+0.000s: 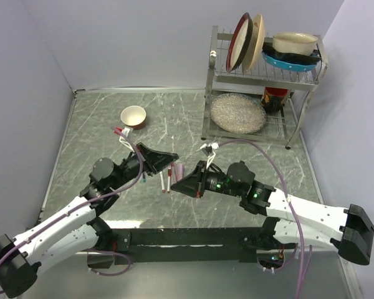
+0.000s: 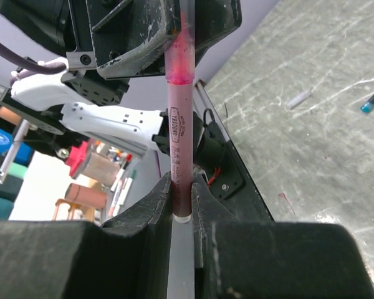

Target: Insert the pens into the pen caps

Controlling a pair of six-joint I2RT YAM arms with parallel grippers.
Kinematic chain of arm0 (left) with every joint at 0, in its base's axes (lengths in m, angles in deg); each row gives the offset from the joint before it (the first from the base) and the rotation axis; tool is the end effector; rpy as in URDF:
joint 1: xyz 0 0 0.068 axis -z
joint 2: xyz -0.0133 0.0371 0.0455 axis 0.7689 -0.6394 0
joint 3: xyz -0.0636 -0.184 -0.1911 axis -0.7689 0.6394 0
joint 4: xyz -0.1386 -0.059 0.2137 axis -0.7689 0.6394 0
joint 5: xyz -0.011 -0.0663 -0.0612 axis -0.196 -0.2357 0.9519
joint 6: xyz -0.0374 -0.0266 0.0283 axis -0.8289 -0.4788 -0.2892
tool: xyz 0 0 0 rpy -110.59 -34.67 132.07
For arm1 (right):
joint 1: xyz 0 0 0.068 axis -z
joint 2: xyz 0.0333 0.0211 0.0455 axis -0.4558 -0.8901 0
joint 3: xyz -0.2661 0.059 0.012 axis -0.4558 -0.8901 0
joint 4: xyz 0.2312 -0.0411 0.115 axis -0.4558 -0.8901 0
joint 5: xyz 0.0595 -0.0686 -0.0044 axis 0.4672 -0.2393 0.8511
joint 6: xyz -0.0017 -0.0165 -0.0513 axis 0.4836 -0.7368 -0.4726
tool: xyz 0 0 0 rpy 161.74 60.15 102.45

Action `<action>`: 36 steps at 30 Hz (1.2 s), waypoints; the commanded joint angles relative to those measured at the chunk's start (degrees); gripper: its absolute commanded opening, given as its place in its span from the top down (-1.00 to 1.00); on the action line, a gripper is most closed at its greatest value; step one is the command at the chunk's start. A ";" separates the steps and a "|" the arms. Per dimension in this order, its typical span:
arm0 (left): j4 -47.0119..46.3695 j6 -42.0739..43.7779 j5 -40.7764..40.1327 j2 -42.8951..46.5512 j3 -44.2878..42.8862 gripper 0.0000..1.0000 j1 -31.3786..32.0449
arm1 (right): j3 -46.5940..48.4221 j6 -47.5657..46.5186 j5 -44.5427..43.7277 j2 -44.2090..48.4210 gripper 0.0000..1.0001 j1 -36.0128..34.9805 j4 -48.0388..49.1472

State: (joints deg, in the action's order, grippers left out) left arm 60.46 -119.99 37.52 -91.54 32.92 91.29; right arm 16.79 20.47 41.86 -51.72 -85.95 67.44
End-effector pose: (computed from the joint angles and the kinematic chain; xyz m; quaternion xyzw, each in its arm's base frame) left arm 0.1368 -0.1337 0.3143 0.0186 0.6272 -0.6600 0.4131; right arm 0.1075 0.1969 0.2953 -0.1783 0.6791 0.6178 0.3542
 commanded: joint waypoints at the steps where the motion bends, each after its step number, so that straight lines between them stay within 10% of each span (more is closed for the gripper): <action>1: 0.05 -2.31 5.13 0.87 5.12 0.98 3.60 | 11.18 -2.80 -9.11 -1.48 1.00 4.59 7.38; 25: -12.43 -3.18 -0.94 -2.04 17.17 0.98 17.94 | 28.07 -0.25 1.00 -17.05 1.00 17.69 12.83; 33: 22.18 9.36 -20.09 8.52 -0.27 0.98 17.59 | 19.73 -4.12 3.80 -10.11 1.00 18.31 8.35; 36: 28.94 14.11 -25.00 5.45 -8.10 0.98 16.36 | 13.32 -5.52 6.70 -7.29 0.25 18.31 6.08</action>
State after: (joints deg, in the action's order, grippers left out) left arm 65.58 -113.32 4.12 -84.18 31.91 104.27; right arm 33.03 16.69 65.77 -63.48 -74.76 57.54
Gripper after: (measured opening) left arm 0.108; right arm 0.221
